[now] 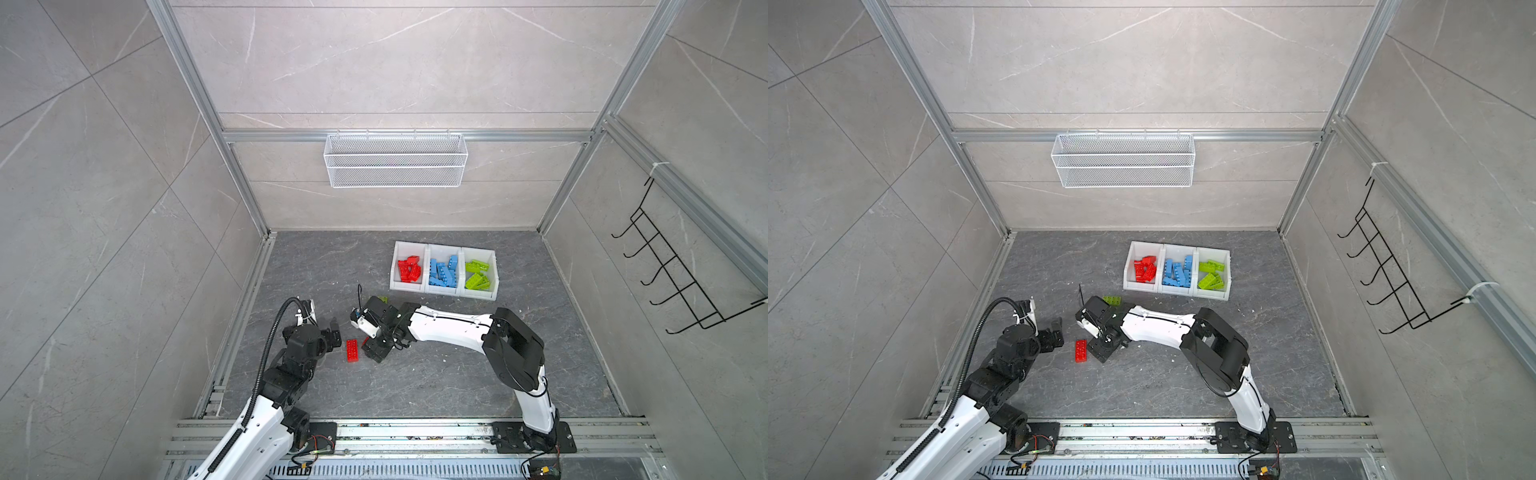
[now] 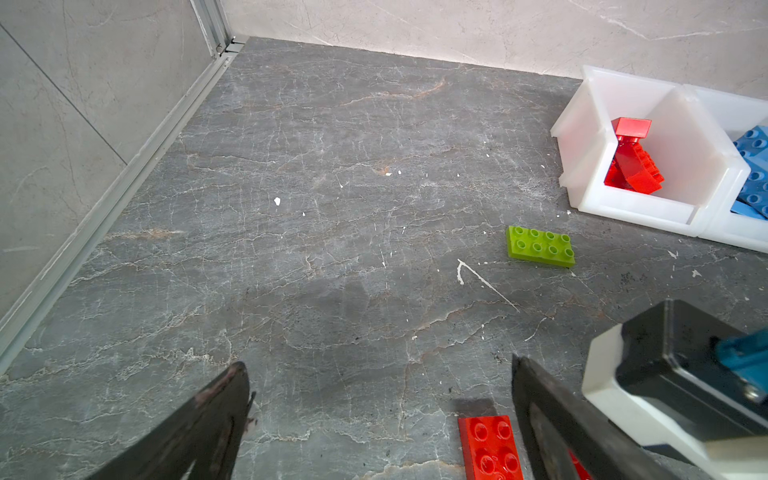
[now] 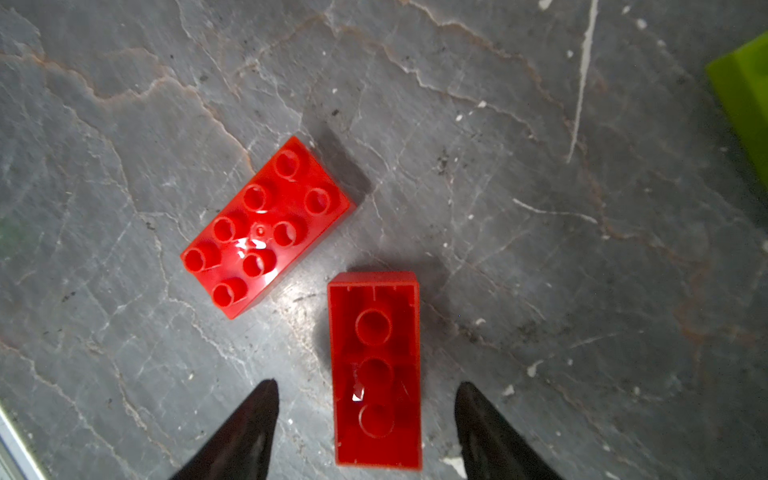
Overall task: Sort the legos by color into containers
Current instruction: 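Move the right gripper back down onto a red 2x4 brick, then close the right gripper on the red brick and lift it, then carry the red brick into the red compartment and release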
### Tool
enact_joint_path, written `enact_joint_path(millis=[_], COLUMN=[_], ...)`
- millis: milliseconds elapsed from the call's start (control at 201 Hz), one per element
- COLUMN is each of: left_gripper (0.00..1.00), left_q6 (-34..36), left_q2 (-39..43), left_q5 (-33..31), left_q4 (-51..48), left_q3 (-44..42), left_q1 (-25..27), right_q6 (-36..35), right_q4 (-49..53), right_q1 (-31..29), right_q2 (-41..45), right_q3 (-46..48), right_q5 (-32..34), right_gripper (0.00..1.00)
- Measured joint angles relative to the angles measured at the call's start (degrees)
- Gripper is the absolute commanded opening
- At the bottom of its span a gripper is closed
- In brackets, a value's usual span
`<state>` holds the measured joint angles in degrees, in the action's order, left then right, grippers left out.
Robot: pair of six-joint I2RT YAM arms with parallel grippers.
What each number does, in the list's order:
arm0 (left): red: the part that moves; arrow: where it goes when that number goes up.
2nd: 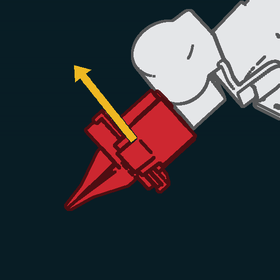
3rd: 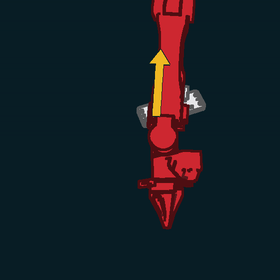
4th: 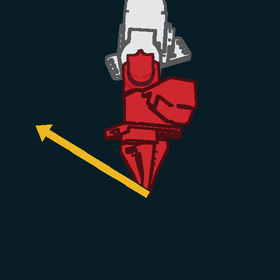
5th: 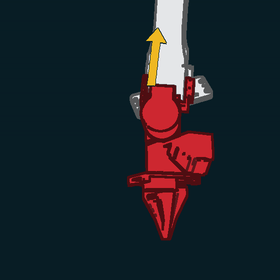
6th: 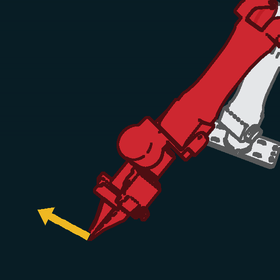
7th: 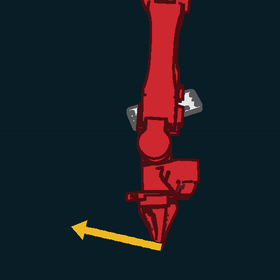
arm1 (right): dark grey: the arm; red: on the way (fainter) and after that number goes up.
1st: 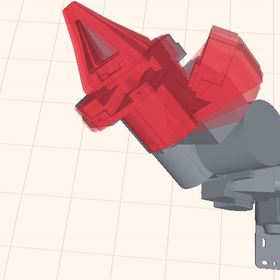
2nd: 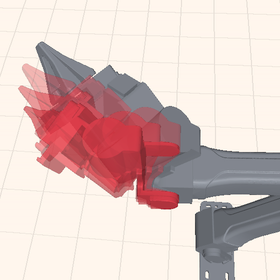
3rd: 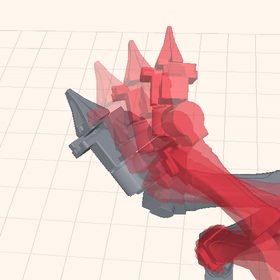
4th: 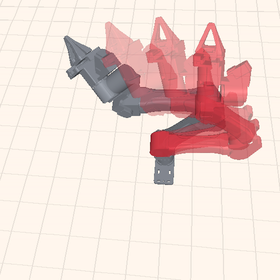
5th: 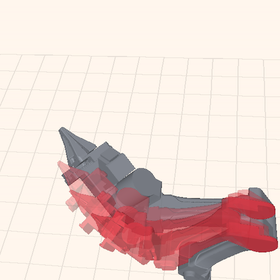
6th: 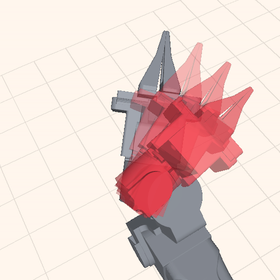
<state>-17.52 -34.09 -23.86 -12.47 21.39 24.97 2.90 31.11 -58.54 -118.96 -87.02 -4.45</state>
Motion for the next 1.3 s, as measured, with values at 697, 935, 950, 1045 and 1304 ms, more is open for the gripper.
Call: enact_joint_path(millis=[697,935,950,1045,1304], left_gripper=[0.99,0.99,0.99,0.99,0.99], left_q6=[-0.02,-0.02,-0.04,-0.04,-0.02], left_q2=[0.07,-0.13,-0.15,-0.46,-0.76], left_q5=[-0.04,-0.04,-0.04,-0.04,-0.02], left_q4=[0.0,0.0,0.0,0.0,0.0], left_q3=[-0.02,-0.02,-0.02,-0.02,-0.02], left_q1=[-0.22,-0.26,-0.26,-0.26,-0.26], right_q6=[3.32,3.76,3.78,3.76,3.74], right_q4=[-1.53,-3.37,-3.54,-4.52,-7.82], right_q1=[0.11,3.82,4.22,7.43,19.41], right_q2=[0.46,7.08,7.54,10.82,15.85], right_q3=[3.91,7.58,7.69,8.09,7.21], right_q5=[2.8,1.22,1.03,-0.48,-5.79], right_gripper=[0.39,0.34,0.34,0.34,0.34])
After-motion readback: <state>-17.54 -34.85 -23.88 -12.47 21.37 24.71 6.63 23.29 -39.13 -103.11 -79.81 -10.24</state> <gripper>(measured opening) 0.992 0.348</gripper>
